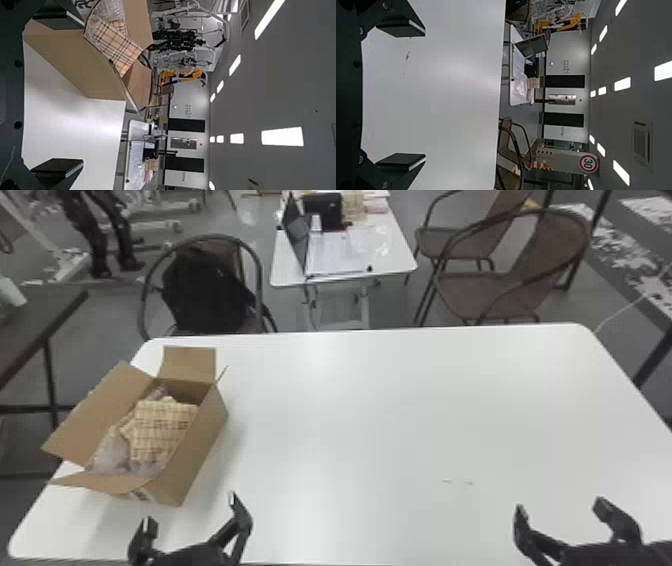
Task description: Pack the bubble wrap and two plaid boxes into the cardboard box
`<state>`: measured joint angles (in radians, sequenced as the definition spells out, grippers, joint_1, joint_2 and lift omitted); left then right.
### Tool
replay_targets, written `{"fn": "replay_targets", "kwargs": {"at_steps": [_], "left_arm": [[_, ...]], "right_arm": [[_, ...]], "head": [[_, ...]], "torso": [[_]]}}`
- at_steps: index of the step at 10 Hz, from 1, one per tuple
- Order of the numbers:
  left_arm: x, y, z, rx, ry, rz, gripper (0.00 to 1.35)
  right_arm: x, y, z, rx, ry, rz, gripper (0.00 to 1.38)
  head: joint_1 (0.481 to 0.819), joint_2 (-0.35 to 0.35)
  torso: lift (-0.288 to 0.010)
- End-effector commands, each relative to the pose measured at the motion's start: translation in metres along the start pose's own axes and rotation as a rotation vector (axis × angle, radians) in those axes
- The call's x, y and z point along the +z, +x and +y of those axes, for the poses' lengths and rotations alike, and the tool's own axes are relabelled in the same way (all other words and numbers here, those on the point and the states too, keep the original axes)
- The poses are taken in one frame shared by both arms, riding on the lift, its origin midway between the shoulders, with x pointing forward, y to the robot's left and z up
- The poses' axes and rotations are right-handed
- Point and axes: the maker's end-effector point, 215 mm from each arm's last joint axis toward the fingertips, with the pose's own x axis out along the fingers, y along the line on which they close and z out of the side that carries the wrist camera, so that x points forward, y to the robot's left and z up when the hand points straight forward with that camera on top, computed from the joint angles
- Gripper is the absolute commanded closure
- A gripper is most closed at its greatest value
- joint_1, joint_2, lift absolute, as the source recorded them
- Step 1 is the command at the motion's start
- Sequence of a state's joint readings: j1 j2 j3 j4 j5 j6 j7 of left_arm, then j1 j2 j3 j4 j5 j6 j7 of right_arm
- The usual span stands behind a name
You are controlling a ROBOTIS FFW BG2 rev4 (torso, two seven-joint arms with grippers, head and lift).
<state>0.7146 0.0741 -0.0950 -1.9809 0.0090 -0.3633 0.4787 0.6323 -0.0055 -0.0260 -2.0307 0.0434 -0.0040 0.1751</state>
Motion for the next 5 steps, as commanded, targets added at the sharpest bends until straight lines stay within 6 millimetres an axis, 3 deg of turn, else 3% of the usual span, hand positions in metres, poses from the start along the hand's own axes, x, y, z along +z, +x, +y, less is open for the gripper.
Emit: {"fn": "replay_targets", "kwargs": {"at_steps": [1,5], "left_arm": [[0.0004,0.0007,-0.0011,-0.004,-0.002,-0.001,0.09],[0.0008,0.0012,-0.0022,-0.003,-0.007,-0.005,0.09]], "right_arm": [[0.0005,0.0001,0.0,-0.001,0.0,-0.001,0.18],[-0.0004,-0.0003,-0.0019,-0.013,-0.005,0.001,0.18]], "head": [[0.695,0.121],[0.695,0.117]], "torso": [[-0.109],[-0.109]]}}
